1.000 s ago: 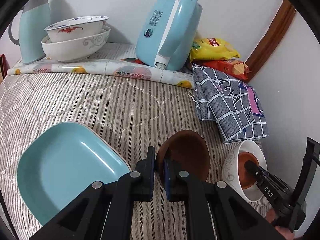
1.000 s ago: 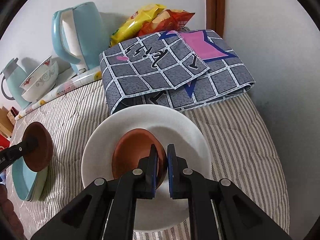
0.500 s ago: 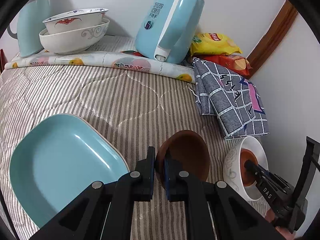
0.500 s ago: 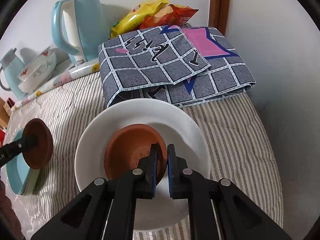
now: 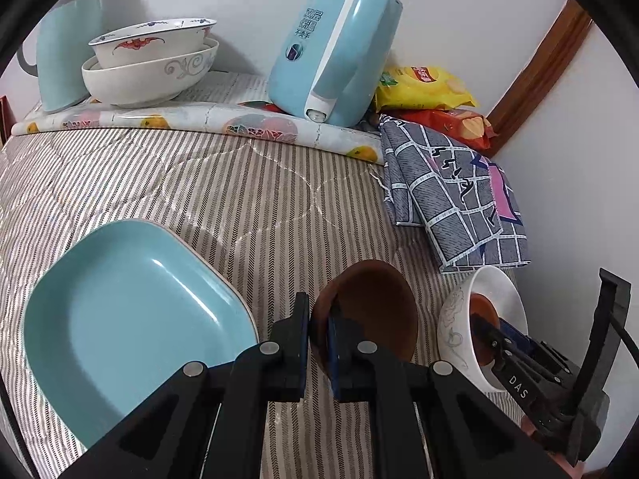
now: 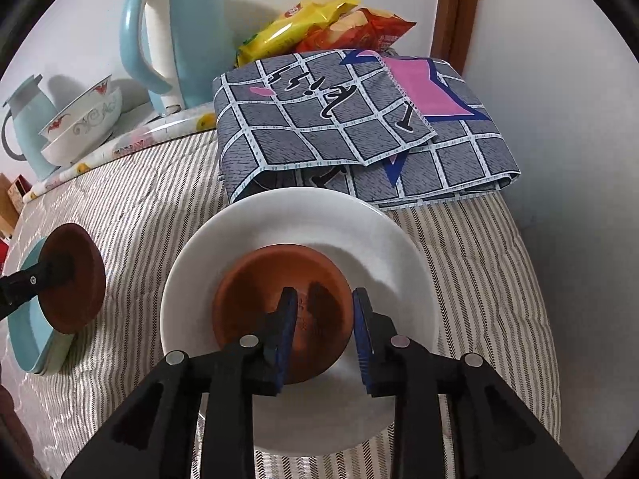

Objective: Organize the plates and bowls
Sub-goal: 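Lower the small brown bowl into the white bowl and open the right gripper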

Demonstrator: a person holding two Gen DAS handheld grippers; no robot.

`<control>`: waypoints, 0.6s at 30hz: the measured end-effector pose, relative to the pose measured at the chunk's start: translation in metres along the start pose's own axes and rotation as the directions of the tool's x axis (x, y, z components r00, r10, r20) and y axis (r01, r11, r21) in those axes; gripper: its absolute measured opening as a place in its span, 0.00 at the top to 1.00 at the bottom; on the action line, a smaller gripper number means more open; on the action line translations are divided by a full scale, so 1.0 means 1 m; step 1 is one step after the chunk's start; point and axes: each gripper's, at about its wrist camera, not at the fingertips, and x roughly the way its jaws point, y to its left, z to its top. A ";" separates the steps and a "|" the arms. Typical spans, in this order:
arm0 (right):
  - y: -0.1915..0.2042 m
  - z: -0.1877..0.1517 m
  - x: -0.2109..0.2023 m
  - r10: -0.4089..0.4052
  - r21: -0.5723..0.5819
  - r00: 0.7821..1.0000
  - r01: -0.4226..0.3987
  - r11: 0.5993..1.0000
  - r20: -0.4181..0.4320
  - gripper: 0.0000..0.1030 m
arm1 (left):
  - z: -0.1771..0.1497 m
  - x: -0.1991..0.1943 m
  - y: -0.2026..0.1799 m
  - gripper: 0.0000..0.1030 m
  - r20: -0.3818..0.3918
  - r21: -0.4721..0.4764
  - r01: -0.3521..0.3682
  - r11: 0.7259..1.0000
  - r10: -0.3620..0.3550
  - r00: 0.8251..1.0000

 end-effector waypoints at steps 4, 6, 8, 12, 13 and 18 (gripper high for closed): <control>0.000 -0.001 -0.005 0.006 0.002 1.000 -0.006 1.000 0.006 0.66 | -0.001 -0.004 -0.002 0.92 0.005 0.004 0.000 1.000 0.000 1.000; -0.001 -0.002 -0.007 0.007 0.003 1.000 -0.007 1.000 0.011 0.65 | -0.002 -0.006 -0.003 0.92 0.007 0.008 0.000 1.000 0.000 1.000; -0.004 -0.003 -0.010 0.007 0.010 1.000 -0.007 1.000 0.017 0.65 | -0.003 -0.007 -0.004 0.92 0.007 0.012 0.001 1.000 -0.001 1.000; -0.010 -0.006 -0.017 0.020 0.036 0.999 -0.021 0.999 0.029 0.65 | -0.006 -0.010 -0.013 0.92 0.009 0.032 0.004 0.999 -0.004 1.000; -0.011 -0.006 -0.020 0.030 0.040 0.999 -0.031 0.999 0.033 0.65 | -0.006 -0.011 -0.015 0.92 0.013 0.036 0.003 0.999 -0.003 1.000; -0.017 -0.007 -0.035 0.042 0.045 0.997 -0.045 0.998 0.070 0.65 | -0.009 -0.016 -0.031 0.92 0.026 0.068 -0.006 0.998 0.005 1.000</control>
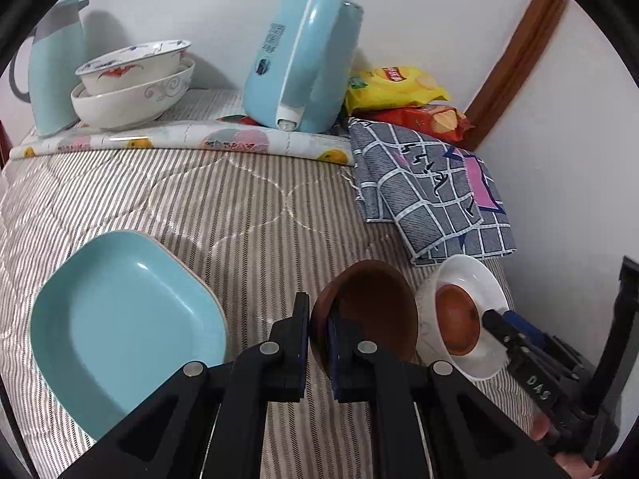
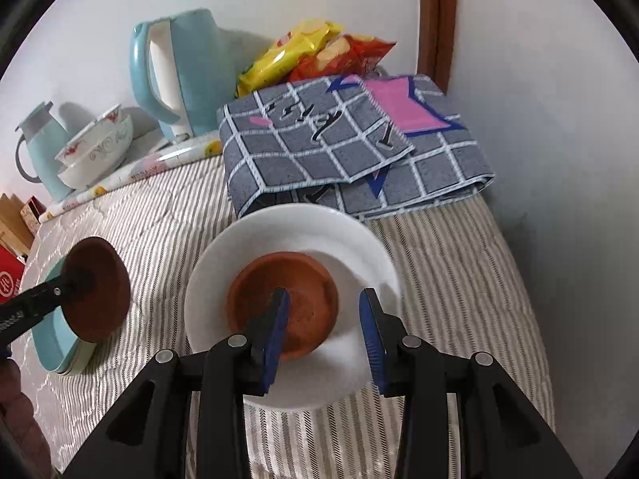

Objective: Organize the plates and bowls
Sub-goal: 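Lower the small brown bowl into the white bowl and open the right gripper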

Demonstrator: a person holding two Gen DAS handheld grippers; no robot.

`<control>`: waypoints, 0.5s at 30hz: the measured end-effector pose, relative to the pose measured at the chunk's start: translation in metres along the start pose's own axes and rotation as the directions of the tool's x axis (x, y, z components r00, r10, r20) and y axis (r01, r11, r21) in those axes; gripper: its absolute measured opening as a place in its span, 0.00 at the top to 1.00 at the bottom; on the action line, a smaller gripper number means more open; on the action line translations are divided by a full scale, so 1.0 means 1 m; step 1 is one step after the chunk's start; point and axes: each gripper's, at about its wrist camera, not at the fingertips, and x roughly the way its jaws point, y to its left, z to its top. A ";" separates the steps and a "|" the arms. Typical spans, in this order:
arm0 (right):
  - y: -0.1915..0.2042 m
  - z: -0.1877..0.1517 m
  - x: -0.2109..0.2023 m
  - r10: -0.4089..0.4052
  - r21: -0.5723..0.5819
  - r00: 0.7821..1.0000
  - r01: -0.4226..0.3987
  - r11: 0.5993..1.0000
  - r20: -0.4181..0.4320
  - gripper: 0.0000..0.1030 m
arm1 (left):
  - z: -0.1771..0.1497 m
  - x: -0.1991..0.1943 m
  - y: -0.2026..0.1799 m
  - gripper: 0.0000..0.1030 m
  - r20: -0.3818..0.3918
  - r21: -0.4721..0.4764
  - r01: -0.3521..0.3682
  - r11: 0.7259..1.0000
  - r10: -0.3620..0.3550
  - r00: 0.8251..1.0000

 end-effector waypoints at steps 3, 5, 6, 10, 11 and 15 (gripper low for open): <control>-0.009 0.002 -0.010 0.006 0.012 1.000 -0.007 1.000 0.026 0.65 | -0.001 -0.003 -0.011 0.92 0.005 0.023 -0.005 1.000 0.005 1.000; -0.019 0.003 -0.017 0.005 0.034 0.999 -0.007 0.999 0.047 0.65 | -0.002 -0.006 -0.018 0.92 0.007 0.033 0.000 0.999 0.000 1.000; -0.022 0.003 -0.019 0.007 0.041 0.999 -0.009 0.999 0.052 0.65 | -0.002 -0.007 -0.020 0.92 0.008 0.036 0.005 0.999 -0.005 1.000; -0.044 -0.002 -0.029 0.010 0.077 0.998 -0.016 0.997 0.068 0.65 | -0.003 -0.009 -0.038 0.92 0.012 0.060 0.018 0.998 -0.018 1.000; -0.047 -0.003 -0.031 0.011 0.085 0.997 -0.017 0.996 0.071 0.65 | -0.004 -0.008 -0.041 0.92 0.013 0.060 0.018 0.998 -0.018 1.000; -0.066 -0.012 -0.036 0.036 0.131 0.997 -0.044 0.990 0.064 0.65 | -0.005 -0.004 -0.059 0.92 0.008 0.080 0.036 0.996 -0.036 0.999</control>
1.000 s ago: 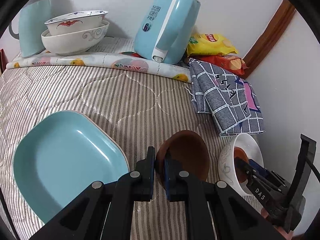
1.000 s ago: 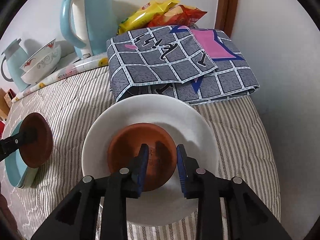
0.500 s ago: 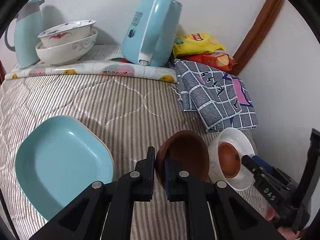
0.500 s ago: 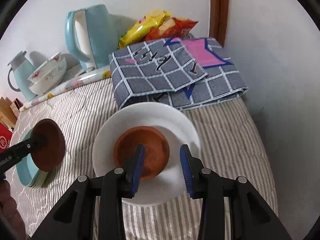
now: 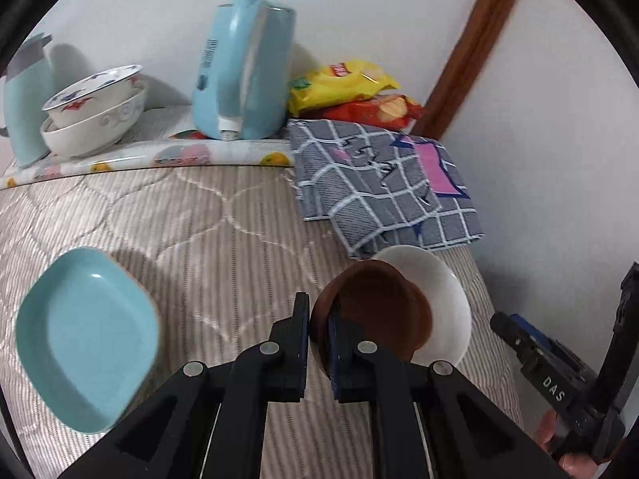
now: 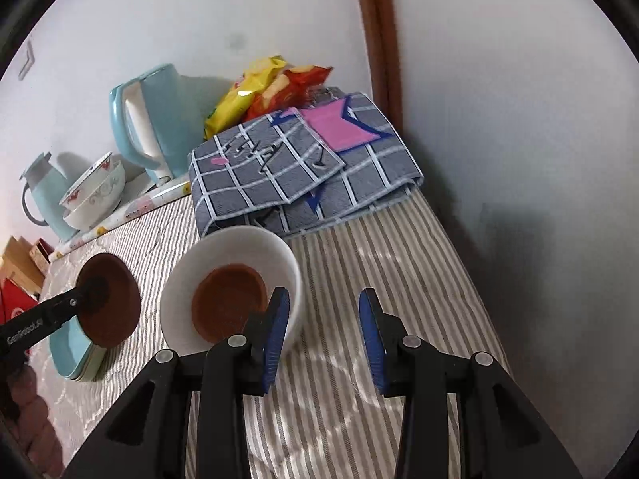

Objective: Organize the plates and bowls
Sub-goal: 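Lower the small brown bowl into the white bowl and open the right gripper, then lower the held brown bowl into the white bowl and open the left gripper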

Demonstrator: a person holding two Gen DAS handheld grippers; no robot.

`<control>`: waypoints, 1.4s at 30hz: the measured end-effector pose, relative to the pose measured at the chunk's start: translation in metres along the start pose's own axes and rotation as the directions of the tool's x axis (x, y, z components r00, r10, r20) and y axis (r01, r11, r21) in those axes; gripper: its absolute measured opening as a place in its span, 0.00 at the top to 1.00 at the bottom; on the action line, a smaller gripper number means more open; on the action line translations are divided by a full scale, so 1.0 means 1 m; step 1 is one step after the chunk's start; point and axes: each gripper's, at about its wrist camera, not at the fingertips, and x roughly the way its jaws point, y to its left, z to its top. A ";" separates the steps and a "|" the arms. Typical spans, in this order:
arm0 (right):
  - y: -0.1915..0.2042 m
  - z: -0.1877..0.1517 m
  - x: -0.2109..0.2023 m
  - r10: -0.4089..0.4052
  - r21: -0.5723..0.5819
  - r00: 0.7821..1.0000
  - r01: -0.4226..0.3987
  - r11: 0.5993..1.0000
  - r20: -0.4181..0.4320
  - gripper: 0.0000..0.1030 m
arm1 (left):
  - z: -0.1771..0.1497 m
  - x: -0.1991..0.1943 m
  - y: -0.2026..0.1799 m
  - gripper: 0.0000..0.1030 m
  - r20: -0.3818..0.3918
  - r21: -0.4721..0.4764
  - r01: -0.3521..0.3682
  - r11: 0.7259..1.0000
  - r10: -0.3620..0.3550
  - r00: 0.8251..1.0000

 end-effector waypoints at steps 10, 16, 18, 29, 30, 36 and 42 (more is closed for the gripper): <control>-0.033 -0.016 -0.005 -0.026 0.029 1.000 0.026 0.999 -0.011 0.65 | 0.004 0.026 -0.035 0.92 -0.028 0.040 0.012 0.999 -0.011 1.000; -0.045 -0.019 -0.007 -0.040 0.022 0.999 0.041 0.999 -0.017 0.65 | 0.006 0.044 -0.051 0.92 -0.050 0.065 0.003 0.998 0.001 0.999; -0.047 -0.018 -0.009 -0.045 0.012 0.999 0.045 0.999 -0.008 0.65 | 0.007 0.049 -0.052 0.92 -0.060 0.063 0.004 0.998 0.000 0.998; -0.057 -0.021 -0.001 -0.055 0.028 0.998 0.056 0.998 -0.031 0.65 | 0.002 0.071 -0.054 0.92 -0.116 0.058 0.014 0.998 -0.008 0.993; -0.058 -0.022 -0.001 -0.055 0.029 0.998 0.056 0.998 -0.031 0.65 | 0.002 0.073 -0.054 0.91 -0.124 0.054 0.025 0.998 -0.018 0.992; -0.059 -0.026 0.001 -0.061 0.028 0.997 0.062 0.998 -0.044 0.65 | 0.003 0.076 -0.056 0.91 -0.124 0.054 0.036 0.998 -0.029 0.992; -0.057 -0.026 0.002 -0.057 0.028 0.997 0.058 0.998 -0.053 0.65 | 0.004 0.075 -0.054 0.89 -0.129 0.044 0.060 0.997 -0.054 0.990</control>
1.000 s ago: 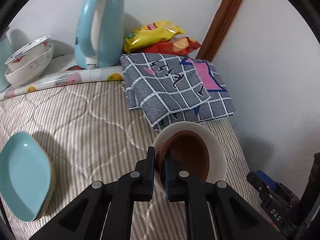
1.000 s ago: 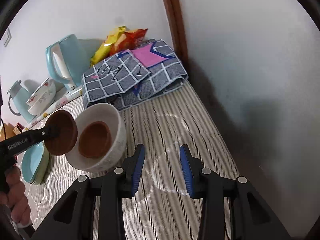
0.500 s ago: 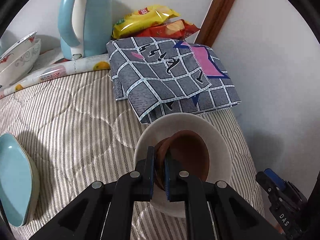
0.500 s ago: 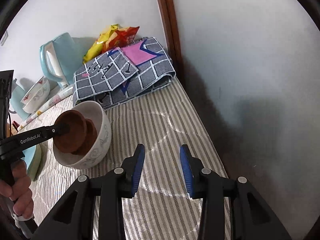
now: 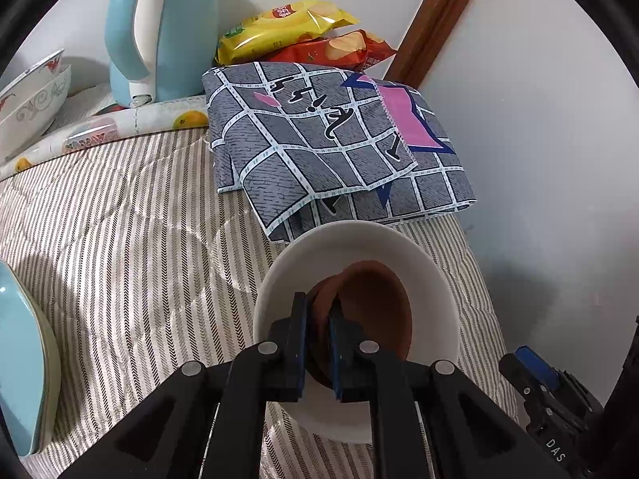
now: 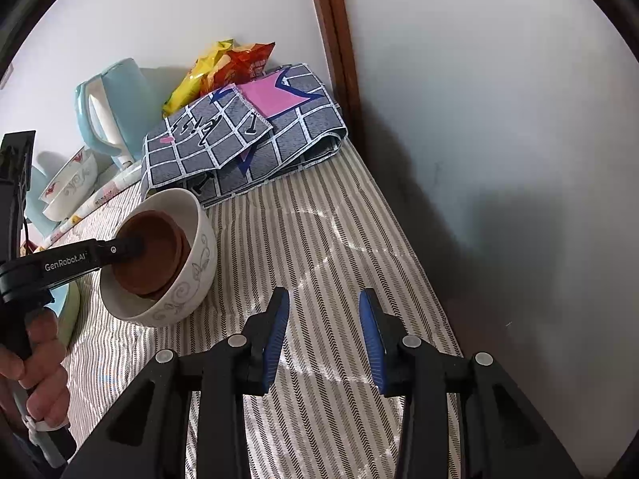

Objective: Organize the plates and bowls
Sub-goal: 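Lower the held brown bowl into the white bowl and open the left gripper, then grasp the white bowl rim with both grippers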

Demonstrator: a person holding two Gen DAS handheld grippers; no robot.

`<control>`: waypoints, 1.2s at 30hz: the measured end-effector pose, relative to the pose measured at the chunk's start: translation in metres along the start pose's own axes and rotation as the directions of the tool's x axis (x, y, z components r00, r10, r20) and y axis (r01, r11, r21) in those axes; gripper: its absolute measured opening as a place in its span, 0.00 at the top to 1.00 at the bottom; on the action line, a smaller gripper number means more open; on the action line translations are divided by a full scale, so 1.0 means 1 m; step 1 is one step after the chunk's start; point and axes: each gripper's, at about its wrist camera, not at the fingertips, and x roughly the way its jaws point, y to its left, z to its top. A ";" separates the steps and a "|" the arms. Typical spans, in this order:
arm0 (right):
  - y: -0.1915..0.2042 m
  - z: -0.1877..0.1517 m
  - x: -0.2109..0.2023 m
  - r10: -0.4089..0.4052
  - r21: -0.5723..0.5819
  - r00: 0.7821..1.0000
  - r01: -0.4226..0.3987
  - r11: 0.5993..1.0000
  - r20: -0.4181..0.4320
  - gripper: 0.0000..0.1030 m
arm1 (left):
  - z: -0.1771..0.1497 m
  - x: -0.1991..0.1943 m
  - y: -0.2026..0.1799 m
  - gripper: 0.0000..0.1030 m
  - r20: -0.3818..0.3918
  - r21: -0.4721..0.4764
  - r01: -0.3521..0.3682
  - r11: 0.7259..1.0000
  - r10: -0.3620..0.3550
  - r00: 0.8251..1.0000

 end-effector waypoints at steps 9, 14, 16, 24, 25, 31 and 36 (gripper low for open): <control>0.013 0.001 -0.009 -0.006 -0.036 1.000 0.006 0.999 -0.001 0.65 | -0.002 -0.011 0.004 0.89 0.002 0.005 0.012 1.000 -0.012 1.000; 0.018 0.005 -0.014 0.009 -0.036 1.000 -0.009 0.999 0.014 0.65 | -0.001 -0.029 0.008 0.86 0.039 0.012 0.014 1.000 -0.014 0.999; 0.023 0.008 -0.014 0.019 -0.040 1.000 -0.018 0.999 0.017 0.65 | -0.001 -0.038 0.011 0.86 0.059 0.015 0.012 1.000 -0.013 0.998; 0.049 0.022 -0.007 0.078 -0.067 0.997 -0.076 0.995 0.018 0.65 | 0.001 -0.043 0.027 0.86 0.064 -0.003 -0.027 1.000 0.027 0.998; 0.052 0.023 -0.006 0.085 -0.073 0.996 -0.083 0.994 0.018 0.65 | 0.000 -0.041 0.030 0.86 0.056 -0.008 -0.031 0.999 0.032 0.998; 0.069 0.032 0.006 0.093 -0.102 0.996 -0.093 0.990 -0.008 0.76 | -0.001 -0.034 0.032 0.86 0.033 -0.001 -0.021 1.000 0.021 0.999; 0.077 0.033 0.022 0.087 -0.121 0.995 -0.092 0.988 -0.045 0.77 | 0.001 -0.020 0.031 0.86 0.000 0.007 -0.023 1.000 0.023 1.000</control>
